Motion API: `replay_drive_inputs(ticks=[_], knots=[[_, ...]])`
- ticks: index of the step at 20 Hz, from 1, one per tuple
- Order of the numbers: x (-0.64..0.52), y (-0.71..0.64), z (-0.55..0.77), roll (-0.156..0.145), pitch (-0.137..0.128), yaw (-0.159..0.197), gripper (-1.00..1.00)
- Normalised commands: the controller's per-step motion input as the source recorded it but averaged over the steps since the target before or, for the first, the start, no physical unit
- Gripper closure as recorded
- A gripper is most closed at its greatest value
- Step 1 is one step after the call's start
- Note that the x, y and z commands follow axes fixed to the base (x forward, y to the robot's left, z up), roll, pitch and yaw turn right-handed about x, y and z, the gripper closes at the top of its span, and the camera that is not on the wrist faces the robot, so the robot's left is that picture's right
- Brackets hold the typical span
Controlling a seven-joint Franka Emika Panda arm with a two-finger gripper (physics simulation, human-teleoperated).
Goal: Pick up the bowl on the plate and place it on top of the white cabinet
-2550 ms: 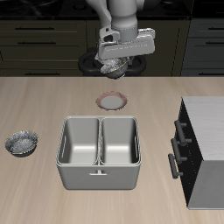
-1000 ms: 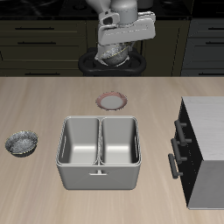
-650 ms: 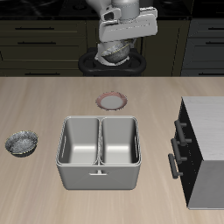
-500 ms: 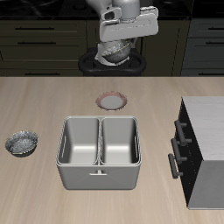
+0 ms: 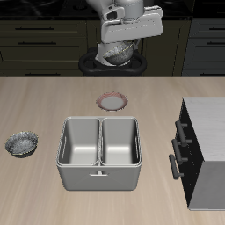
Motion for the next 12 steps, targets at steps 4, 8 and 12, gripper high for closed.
replay_drive_inputs(ticks=[4,8,12], knots=[[0.17,0.18,0.15,0.028,-0.023,0.035,1.00],[0.29,0.30,0.15,0.033,-0.007,0.025,1.00],[0.26,0.18,0.11,0.019,0.007,0.008,1.00]])
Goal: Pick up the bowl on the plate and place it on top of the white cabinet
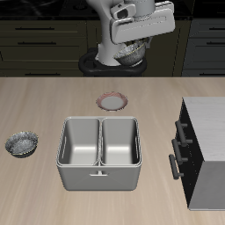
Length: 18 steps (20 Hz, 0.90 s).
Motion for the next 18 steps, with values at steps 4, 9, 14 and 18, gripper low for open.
replay_drive_inputs(ticks=[4,9,14,18], knots=[[0.23,0.15,0.10,0.007,-0.007,0.028,1.00],[0.26,0.04,0.06,-0.010,0.018,0.007,1.00],[0.26,0.09,0.11,-0.016,-0.007,0.016,1.00],[0.23,0.22,0.11,0.013,-0.001,0.022,1.00]])
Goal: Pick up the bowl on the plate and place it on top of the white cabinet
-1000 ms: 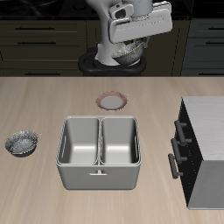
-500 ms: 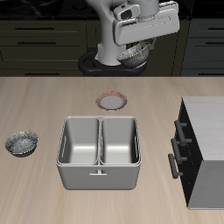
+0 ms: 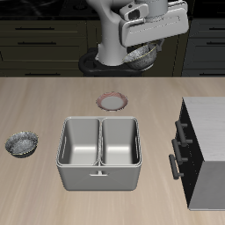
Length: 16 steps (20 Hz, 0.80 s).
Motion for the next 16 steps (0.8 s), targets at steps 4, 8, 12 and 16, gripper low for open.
replay_drive_inputs(ticks=[4,8,12,16], knots=[[0.22,0.25,0.11,0.005,-0.011,0.020,1.00],[0.25,0.23,0.12,0.004,0.000,0.016,1.00],[0.24,0.18,0.08,0.010,-0.012,0.020,1.00],[0.23,0.14,0.05,0.007,0.004,0.008,1.00]])
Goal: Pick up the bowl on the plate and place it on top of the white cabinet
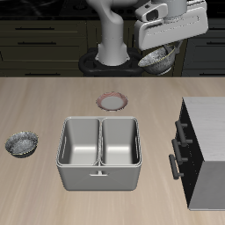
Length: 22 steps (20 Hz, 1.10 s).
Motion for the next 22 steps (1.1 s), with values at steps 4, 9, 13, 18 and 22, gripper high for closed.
replay_drive_inputs(ticks=[4,9,13,18,22], knots=[[0.17,0.14,0.10,0.007,-0.005,0.001,1.00],[0.18,0.43,0.10,0.033,-0.004,0.017,1.00],[0.10,0.35,0.10,0.039,-0.009,0.016,1.00],[0.18,0.15,0.08,-0.012,-0.006,0.015,1.00],[0.30,0.06,0.02,-0.044,0.012,0.006,1.00]])
